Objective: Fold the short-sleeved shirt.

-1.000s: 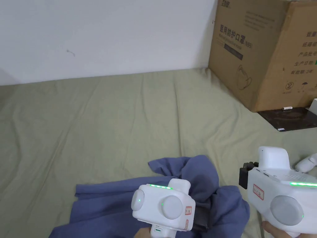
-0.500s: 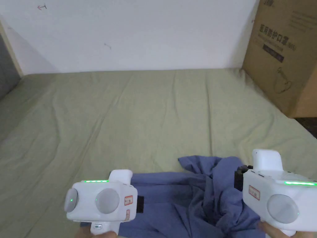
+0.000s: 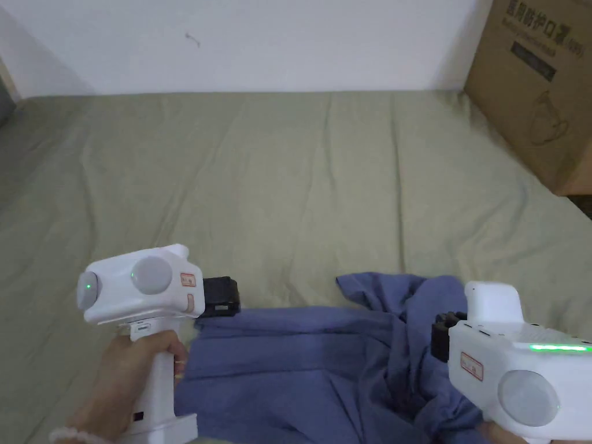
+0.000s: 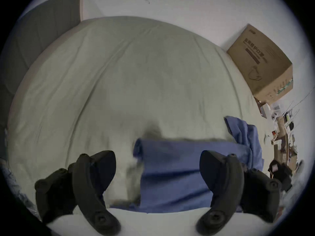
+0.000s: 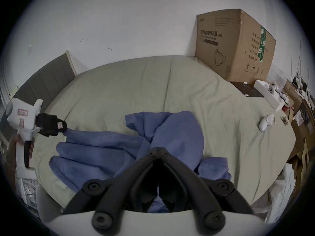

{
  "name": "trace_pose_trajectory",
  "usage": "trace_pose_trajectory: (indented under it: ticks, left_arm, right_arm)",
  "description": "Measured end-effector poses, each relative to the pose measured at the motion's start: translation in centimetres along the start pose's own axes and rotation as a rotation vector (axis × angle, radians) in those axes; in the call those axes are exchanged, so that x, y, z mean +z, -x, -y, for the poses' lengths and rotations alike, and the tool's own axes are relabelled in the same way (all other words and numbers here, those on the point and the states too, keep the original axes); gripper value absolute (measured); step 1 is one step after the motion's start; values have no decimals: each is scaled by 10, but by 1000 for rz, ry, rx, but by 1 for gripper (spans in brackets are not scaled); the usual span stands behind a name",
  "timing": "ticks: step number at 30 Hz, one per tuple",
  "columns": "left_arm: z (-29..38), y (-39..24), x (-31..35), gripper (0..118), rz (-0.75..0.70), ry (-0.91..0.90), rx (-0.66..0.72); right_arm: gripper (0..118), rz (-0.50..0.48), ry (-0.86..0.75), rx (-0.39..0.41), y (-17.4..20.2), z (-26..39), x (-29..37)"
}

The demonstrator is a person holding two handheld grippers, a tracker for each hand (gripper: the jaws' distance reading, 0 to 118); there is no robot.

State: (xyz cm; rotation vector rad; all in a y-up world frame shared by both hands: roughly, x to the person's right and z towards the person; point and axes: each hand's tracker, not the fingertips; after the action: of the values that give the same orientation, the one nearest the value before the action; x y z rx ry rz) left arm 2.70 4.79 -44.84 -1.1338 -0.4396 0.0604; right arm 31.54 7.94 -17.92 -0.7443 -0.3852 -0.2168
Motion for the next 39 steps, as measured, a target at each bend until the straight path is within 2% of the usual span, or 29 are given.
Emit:
trace_pose_trajectory:
  ticks: [2, 3, 4, 5, 6, 7, 8, 9, 10, 15, 16, 17, 18, 19, 20, 23, 25, 27, 28, 31, 32, 34, 35, 37, 38, 39]
  left_arm:
    - [-6, -2, -26, 102, -10, 66, 3]
    - [-6, -3, -37, 88, -26, 97, -2]
    - [2, -5, -48, 64, -60, 141, -10]
    - [10, -8, -57, 52, -100, 157, -27]
    - [20, -13, -53, 51, -110, 51, -72]
    - [25, -20, -47, 47, -133, 31, -119]
    - [29, -26, -42, 39, -143, 20, -157]
    - [30, -28, -38, 23, -141, 22, -160]
    - [29, -29, -35, 16, -133, 27, -138]
    - [22, -31, -20, 10, -104, 37, -116]
    - [19, -31, -16, 10, -101, 23, -128]
    - [18, -33, -11, 10, -94, 14, -146]
    - [17, -36, -6, 10, -87, 8, -162]
    - [16, -40, -1, 10, -86, -3, -176]
    - [14, -40, 3, 10, -85, -11, -188]
    - [11, -41, 10, 10, -74, -20, -201]
    - [8, -36, 8, 10, -62, -18, -190]
    - [9, -35, 6, 10, -63, -11, -179]
    - [9, -34, 2, 10, -71, -4, -187]
    - [13, -36, -3, 10, -94, 7, -223]
    - [12, -36, -6, 10, -96, 10, -228]
    - [12, -35, -7, 10, -100, 17, -229]
    - [11, -33, -7, 10, -97, 19, -223]
    - [9, -31, -6, 10, -89, 18, -208]
    - [8, -31, -5, 10, -85, 16, -206]
    - [7, -30, -3, 10, -84, 14, -205]
  right_arm:
    - [0, 13, 15, -6, -6, 1, -7]
    - [0, 17, 23, -11, -9, 1, -10]
    - [0, 22, 31, -16, -12, 1, -13]
    - [0, 26, 37, -21, -15, 1, -15]
    - [0, 31, 42, -27, -18, 2, -17]
    - [0, 35, 46, -31, -21, 2, -19]
    - [0, 36, 51, -31, -24, 1, -21]
    - [0, 39, 55, -31, -26, 0, -24]
    - [0, 45, 60, -34, -29, -1, -27]
    - [0, -16, 61, -55, -37, -23, -40]
    - [9, -9, 60, -52, -35, -32, -46]
    - [27, 20, 63, -32, -34, -44, -54]
    - [66, 47, 52, -13, -32, -55, -61]
    - [93, 50, 38, 1, -30, -66, -70]
    - [102, 33, 58, 16, -30, -78, -83]
    - [102, -57, 130, 57, -25, -103, -119]
    - [102, -43, 184, 97, -21, -114, -146]
    - [102, 6, 240, 179, -19, -118, -174]
    - [101, -1, 325, 203, -19, -118, -190]
    - [91, -60, 476, 238, -16, -103, -224]
    - [89, -61, 518, 274, -15, -95, -237]
    - [89, -62, 496, 208, -21, -101, -244]
    - [87, -59, 503, 230, -20, -105, -243]
    - [73, -93, 485, 341, -13, -107, -235]
    - [62, -70, 487, 339, -10, -109, -226]
    - [31, -65, 483, 343, -8, -111, -223]
